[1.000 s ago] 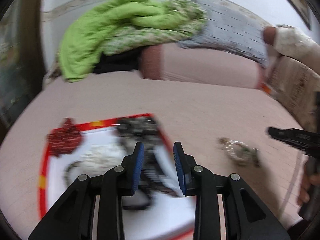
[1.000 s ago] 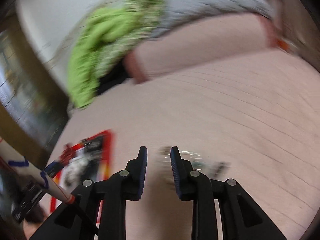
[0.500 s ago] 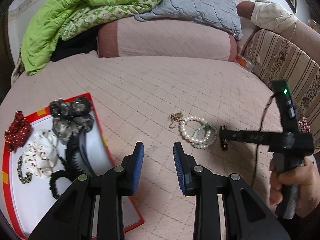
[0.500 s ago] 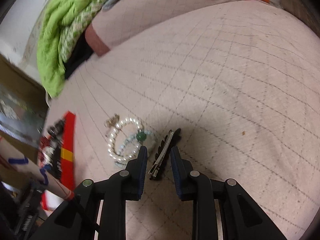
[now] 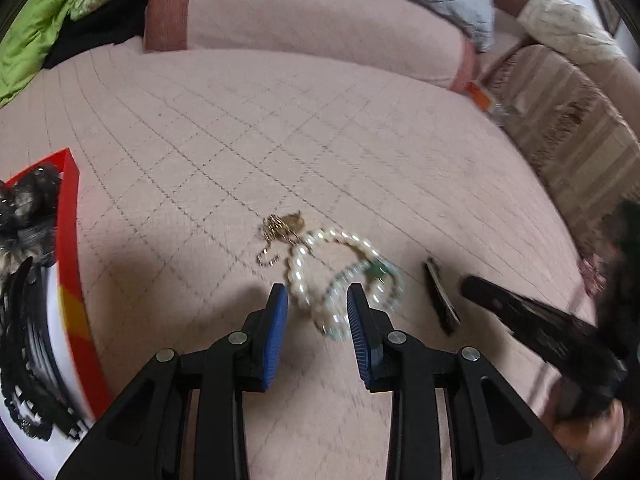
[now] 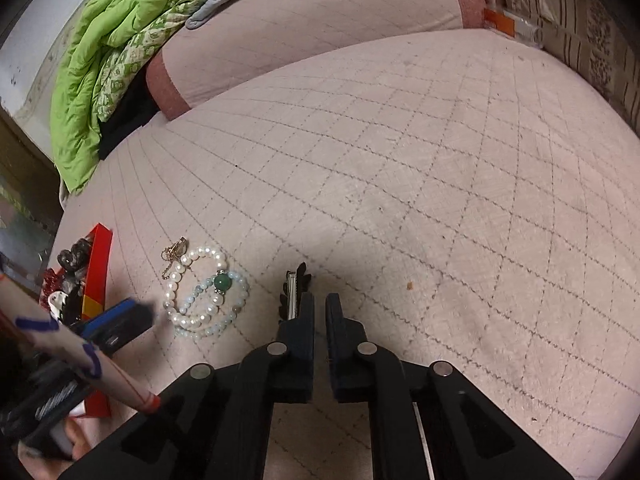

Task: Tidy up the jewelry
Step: 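Grasp the pearl bracelet with the left gripper while the right grasps the black hair clip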

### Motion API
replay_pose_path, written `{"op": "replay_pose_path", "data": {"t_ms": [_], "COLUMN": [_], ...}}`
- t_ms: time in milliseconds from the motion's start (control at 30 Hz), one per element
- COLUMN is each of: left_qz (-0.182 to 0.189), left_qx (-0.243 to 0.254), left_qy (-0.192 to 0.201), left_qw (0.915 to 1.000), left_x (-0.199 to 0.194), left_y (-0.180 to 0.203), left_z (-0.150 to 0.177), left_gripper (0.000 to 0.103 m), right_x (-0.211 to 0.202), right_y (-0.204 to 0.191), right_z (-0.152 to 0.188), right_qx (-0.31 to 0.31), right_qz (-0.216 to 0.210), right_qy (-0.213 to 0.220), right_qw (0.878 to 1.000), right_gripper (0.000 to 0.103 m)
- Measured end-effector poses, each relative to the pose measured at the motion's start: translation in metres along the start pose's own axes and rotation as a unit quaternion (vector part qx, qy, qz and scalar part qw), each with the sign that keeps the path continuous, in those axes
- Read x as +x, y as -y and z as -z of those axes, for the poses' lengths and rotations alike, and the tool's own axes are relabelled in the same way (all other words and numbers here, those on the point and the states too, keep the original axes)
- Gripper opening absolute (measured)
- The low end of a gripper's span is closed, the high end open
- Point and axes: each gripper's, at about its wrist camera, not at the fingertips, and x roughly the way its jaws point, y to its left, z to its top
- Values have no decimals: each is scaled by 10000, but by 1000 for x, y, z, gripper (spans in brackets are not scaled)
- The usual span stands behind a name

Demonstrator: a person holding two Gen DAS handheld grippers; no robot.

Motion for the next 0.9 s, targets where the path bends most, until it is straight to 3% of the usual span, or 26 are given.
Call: {"op": "replay_pose_path", "data": {"t_ms": [133,233,367,533,700,900], "left_qz": [-317,-423,-131,236,121,72], "left_qx": [-34,154,48,136,274,332], "left_qy": [-64,-19,-2,414,875,1045], "left_qw": [9995,9990,9999,9988,9957,9939], "left_x": [16,9,-9,-57,-95,-100], "left_y": [-3,1,-4,-7,-18,-25], "left_z": [2,12,33,55,65,62], "left_gripper": [26,10,10,10,10,10], "right_x": [-1,0,-1,-5,-3,5], "right_y": [1,-1,-3,-1,4,-7], "right_z": [-2,-4,-7,-8,-8,-6], "right_qx": [41,37,75,165,229,6], "right_qz": [-65,-123,-221,-365,-466,-535], "right_qy": [18,3,30,49,-22,-172], "right_qw": [10000,9999,9997,9992,9986,9984], "right_gripper": [7,7,7,7,7,7]}}
